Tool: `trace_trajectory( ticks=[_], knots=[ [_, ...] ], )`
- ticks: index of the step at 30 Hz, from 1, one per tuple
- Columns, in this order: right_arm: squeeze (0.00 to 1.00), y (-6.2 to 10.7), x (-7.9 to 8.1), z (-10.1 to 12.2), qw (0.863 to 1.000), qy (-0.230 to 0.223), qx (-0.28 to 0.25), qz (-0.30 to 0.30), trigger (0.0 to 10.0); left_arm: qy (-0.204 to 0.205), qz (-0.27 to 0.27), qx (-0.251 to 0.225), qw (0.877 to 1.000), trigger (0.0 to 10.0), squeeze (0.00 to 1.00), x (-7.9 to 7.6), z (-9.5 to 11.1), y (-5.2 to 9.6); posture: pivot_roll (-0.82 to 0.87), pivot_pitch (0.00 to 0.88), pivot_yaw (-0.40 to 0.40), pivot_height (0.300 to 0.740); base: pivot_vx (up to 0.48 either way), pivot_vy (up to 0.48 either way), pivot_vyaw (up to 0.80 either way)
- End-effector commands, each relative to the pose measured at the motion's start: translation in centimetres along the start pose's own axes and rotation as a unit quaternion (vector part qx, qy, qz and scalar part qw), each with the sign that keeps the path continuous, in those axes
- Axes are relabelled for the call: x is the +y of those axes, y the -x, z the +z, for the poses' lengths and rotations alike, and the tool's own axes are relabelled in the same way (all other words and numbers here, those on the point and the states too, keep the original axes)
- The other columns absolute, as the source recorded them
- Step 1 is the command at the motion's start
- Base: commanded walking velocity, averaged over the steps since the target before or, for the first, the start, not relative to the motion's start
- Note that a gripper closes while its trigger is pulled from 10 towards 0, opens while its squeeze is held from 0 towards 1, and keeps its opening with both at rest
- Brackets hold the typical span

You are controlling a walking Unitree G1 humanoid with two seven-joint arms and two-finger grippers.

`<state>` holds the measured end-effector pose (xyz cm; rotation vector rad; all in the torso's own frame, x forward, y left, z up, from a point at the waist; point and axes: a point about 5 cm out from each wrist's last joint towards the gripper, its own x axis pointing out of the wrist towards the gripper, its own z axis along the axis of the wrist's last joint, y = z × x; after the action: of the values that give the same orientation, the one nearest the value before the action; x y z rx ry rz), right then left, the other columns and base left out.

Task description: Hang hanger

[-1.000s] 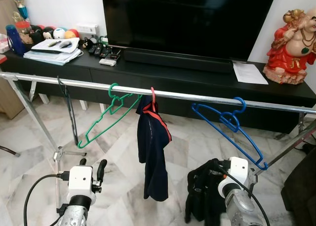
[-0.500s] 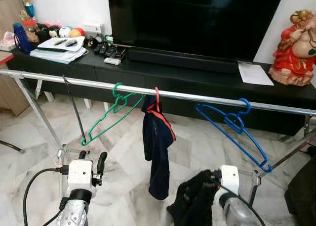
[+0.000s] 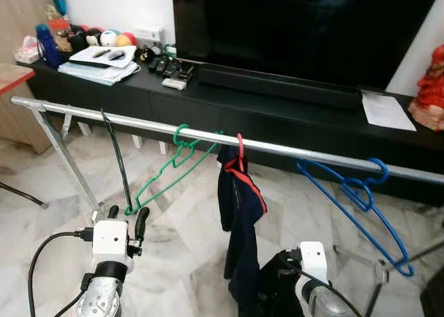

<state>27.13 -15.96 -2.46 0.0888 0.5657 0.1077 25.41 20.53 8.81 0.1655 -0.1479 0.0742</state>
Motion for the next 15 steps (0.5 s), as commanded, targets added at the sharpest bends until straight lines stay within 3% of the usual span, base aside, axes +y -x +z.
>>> trace_trajectory(
  ticks=[1, 5, 15],
  knots=[
    [0.0, 0.3, -0.9, -0.3, 1.0, -0.006, 0.0, -0.015, 10.0, 0.004, -0.01, -0.005, 1.0, 10.0, 0.0, -0.4, 0.4, -0.1, 0.07, 0.065, -0.044, 0.74, 0.326, 0.0, 0.0],
    [0.0, 0.3, -0.9, -0.4, 1.0, -0.008, 0.002, -0.018, 10.0, 0.003, -0.014, -0.016, 1.0, 10.0, 0.0, -0.5, 0.8, -0.2, 0.07, 0.074, -0.045, 0.74, 0.291, 0.0, 0.0],
    [0.0, 0.4, -0.9, -0.8, 1.0, -0.007, 0.008, -0.02, 10.0, 0.002, -0.031, -0.039, 0.999, 10.0, 0.0, -0.4, 2.8, -0.6, 0.08, 0.102, -0.051, 0.74, 0.0, 0.0, 0.0]
  ],
)
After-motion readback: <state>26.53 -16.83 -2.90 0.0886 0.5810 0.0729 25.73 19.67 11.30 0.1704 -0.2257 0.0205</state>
